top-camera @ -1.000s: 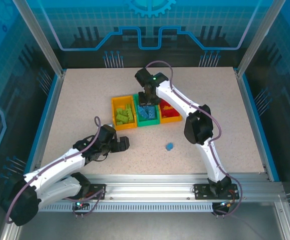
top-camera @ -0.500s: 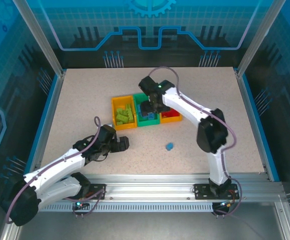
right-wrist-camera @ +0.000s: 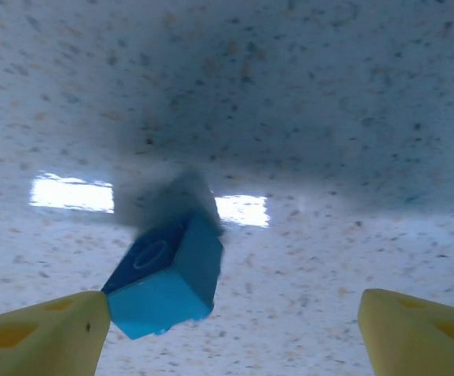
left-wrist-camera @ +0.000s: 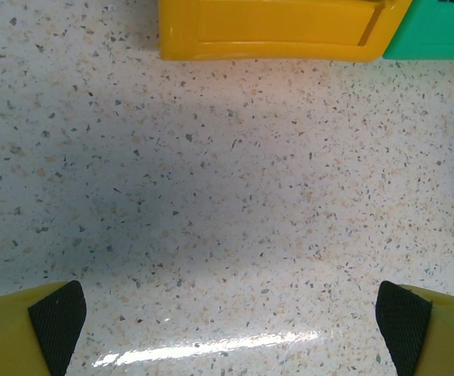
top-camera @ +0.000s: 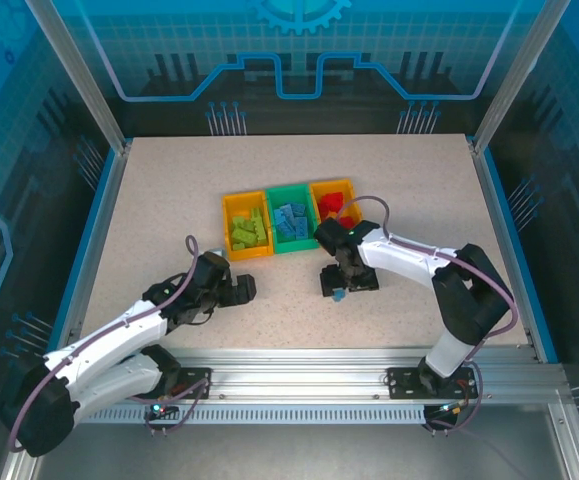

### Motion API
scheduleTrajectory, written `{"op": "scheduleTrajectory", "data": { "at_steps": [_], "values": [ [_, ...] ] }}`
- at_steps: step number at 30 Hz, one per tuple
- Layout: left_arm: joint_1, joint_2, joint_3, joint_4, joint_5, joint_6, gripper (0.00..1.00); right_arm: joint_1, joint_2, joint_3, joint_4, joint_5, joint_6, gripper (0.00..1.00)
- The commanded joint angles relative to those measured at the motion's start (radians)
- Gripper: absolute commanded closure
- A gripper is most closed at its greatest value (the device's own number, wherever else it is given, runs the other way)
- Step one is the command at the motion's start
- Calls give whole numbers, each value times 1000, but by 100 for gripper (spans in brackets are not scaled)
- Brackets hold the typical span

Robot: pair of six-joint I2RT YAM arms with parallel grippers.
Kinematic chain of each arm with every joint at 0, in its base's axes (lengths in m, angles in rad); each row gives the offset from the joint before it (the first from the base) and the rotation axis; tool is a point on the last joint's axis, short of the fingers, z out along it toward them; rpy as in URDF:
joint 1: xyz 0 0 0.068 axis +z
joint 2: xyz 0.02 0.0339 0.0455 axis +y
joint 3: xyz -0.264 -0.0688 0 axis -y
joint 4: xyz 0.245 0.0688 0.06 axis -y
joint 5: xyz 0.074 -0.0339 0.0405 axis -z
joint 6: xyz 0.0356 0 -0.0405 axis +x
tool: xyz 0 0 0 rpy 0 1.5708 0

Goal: Sort the legos into containers by color

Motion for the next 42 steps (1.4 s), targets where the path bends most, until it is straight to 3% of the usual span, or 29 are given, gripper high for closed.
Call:
{"op": "scheduleTrajectory", "data": {
  "at_steps": [1,6,14,20,22,28,34,42],
  "values": [
    [-1,-10,-14,-18,-18,-3,1,38,1,-16,73,-30,62,16],
    [-2,-12,-16,-24,-19,-6,1,65,81,36,42,-14,32,18],
    [-1,-19,-28,-24,-24,-10,1,64,106,17,94,-48,64,28],
    [-1,-24,-28,-32,-27,-10,1,66,132,36,89,-57,75,59],
    [-1,-28,-28,-34,-28,-9,1,68,130,35,86,-59,78,64],
    [-1,-36,-33,-35,-35,-9,1,69,71,83,56,-34,67,69],
    [-1,-34,-34,-33,-37,-14,1,66,57,284,-19,12,-8,72],
    [-1,-35,-36,-35,-42,-23,1,-12,237,629,-19,6,-86,72]
  ]
}}
